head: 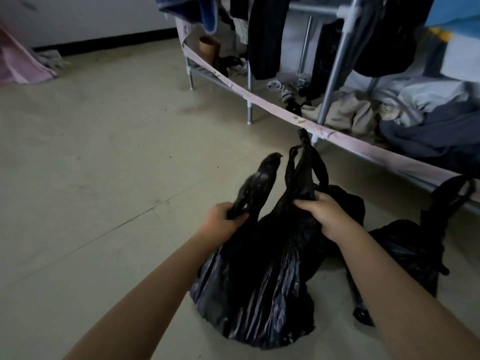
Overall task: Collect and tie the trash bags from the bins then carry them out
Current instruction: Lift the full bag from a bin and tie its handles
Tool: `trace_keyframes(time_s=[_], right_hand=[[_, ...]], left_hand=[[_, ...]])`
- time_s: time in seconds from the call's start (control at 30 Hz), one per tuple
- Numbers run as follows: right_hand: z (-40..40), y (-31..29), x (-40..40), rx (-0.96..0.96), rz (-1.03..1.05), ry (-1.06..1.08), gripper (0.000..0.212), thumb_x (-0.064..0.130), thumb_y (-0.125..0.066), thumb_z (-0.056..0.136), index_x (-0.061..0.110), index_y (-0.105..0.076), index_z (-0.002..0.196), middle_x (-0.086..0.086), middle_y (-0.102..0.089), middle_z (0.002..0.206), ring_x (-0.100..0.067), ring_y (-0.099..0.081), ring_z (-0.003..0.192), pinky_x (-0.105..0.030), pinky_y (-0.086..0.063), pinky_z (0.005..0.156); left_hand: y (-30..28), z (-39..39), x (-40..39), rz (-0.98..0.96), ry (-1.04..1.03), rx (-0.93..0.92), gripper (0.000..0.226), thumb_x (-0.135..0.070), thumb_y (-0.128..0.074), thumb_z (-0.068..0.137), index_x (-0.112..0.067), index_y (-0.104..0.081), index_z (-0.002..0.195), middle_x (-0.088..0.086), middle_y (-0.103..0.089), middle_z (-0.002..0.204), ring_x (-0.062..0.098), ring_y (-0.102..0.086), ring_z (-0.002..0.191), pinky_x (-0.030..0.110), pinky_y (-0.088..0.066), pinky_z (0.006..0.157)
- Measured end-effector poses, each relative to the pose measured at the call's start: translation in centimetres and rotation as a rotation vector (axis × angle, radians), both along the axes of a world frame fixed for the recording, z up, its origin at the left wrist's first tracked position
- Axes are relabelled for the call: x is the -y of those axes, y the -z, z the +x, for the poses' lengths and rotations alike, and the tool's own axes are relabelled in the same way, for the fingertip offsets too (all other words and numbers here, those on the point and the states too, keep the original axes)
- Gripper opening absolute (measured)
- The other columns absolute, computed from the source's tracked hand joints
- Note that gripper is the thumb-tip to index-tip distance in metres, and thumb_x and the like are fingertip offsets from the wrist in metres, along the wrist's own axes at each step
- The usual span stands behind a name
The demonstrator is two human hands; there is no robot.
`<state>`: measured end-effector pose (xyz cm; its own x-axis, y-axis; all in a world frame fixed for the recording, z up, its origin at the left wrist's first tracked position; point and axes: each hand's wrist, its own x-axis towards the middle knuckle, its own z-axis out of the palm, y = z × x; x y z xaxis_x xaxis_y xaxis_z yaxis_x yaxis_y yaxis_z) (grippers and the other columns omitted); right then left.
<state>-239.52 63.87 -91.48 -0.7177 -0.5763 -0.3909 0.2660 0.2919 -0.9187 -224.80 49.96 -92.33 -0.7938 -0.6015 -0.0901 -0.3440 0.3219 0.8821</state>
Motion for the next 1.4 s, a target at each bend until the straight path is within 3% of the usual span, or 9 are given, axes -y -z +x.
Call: trace_keyframes(time_s=[0.13,0.27,0.37,0.57,0.73,0.9,1.1,1.27,1.4], right_hand=[[-0.7,-0.3,1.6,-0.16,-0.037,0.048,0.03,0.012,-0.048,0.092,0.007,-0.052,0.121,-0.005,-0.063,0.092,-0.026,-0.06,0.092,-0.035,-0.041,0.089],[-1.8,-1.3,3.4,-0.801,0.414,0.096,0.04,0.015,-0.04,0.093,0.013,-0.042,0.133,-0.021,-0.059,0.121,-0.038,-0.049,0.118,-0.051,-0.026,0.111],[-0.6,-2.7,5.1,-0.309,-0.055,0.195,0.04,0.013,-0.031,0.094,0.019,-0.039,0.132,-0.018,-0.067,0.105,-0.033,-0.06,0.098,-0.041,-0.047,0.086],[1.2,-0.5,6.7,0.613,-0.378,0.518,0.033,0.009,-0.027,0.091,0.009,-0.034,0.059,-0.004,-0.036,0.025,-0.013,-0.028,0.014,-0.012,-0.039,0.035],[1.3,0.7,4.7,0.506,-0.353,0.353,0.023,0.016,-0.035,0.082,0.013,-0.031,0.059,-0.003,-0.031,0.055,-0.014,-0.029,0.038,-0.006,-0.021,0.033],[1.0,0.4,3.1,0.361,-0.283,0.159,0.022,-0.002,-0.04,0.084,0.006,-0.052,0.067,-0.007,-0.056,0.053,-0.018,-0.052,0.047,-0.023,-0.037,0.048],[0.6,0.2,3.1,-0.181,0.135,0.139,0.033,0.018,-0.044,0.094,0.005,-0.049,0.125,-0.021,-0.053,0.128,-0.035,-0.05,0.118,-0.046,-0.039,0.103],[1.4,0.9,3.9,0.498,-0.553,0.394,0.025,0.028,-0.028,0.1,0.011,-0.047,0.098,-0.01,-0.055,0.076,-0.021,-0.064,0.06,-0.037,-0.048,0.08],[1.8,2.6,4.2,0.502,-0.387,0.449,0.035,0.024,-0.03,0.099,0.013,-0.032,0.066,-0.001,-0.033,0.036,-0.007,-0.026,0.017,-0.009,-0.031,0.03]], left_hand=[[-0.8,0.0,0.3,0.677,-0.396,-0.341,0.02,-0.021,-0.045,0.095,-0.007,-0.054,0.106,0.004,-0.063,0.081,0.013,-0.065,0.064,0.025,-0.052,0.07],[-0.9,1.9,1.4,0.705,-0.638,-0.565,0.024,-0.029,-0.04,0.096,-0.008,-0.052,0.098,0.004,-0.062,0.069,0.015,-0.064,0.052,0.03,-0.059,0.059],[-0.2,3.8,2.1,0.627,-0.672,-0.626,0.03,-0.033,-0.04,0.096,-0.016,-0.039,0.071,-0.01,-0.037,0.031,0.003,-0.035,0.025,0.011,-0.039,0.035],[1.4,5.1,4.3,0.748,-0.874,-0.5,0.031,-0.016,-0.045,0.095,-0.012,-0.044,0.065,0.002,-0.034,0.058,0.011,-0.036,0.047,0.02,-0.036,0.045],[2.2,4.2,4.3,1.166,-0.86,-0.81,0.047,-0.037,-0.031,0.099,-0.012,-0.034,0.058,0.0,-0.043,0.033,0.016,-0.05,0.047,0.027,-0.041,0.056],[2.4,3.3,3.4,1.12,-0.746,-0.605,0.047,-0.038,-0.03,0.099,-0.014,-0.03,0.058,-0.006,-0.022,0.024,0.007,-0.021,0.017,0.01,-0.022,0.03],[2.0,3.9,3.5,1.053,-0.597,-0.412,0.035,-0.021,-0.031,0.095,-0.012,-0.032,0.061,-0.007,-0.022,0.025,0.007,-0.02,0.018,0.011,-0.021,0.031],[2.4,4.7,2.9,1.153,-0.543,-0.419,0.037,-0.014,-0.022,0.095,-0.007,-0.039,0.063,-0.003,-0.031,0.027,0.008,-0.028,0.02,0.021,-0.018,0.048],[3.1,5.6,3.2,1.299,-0.577,-0.669,0.037,-0.01,-0.023,0.097,-0.009,-0.038,0.063,0.0,-0.039,0.032,0.014,-0.035,0.044,0.02,-0.029,0.057]])
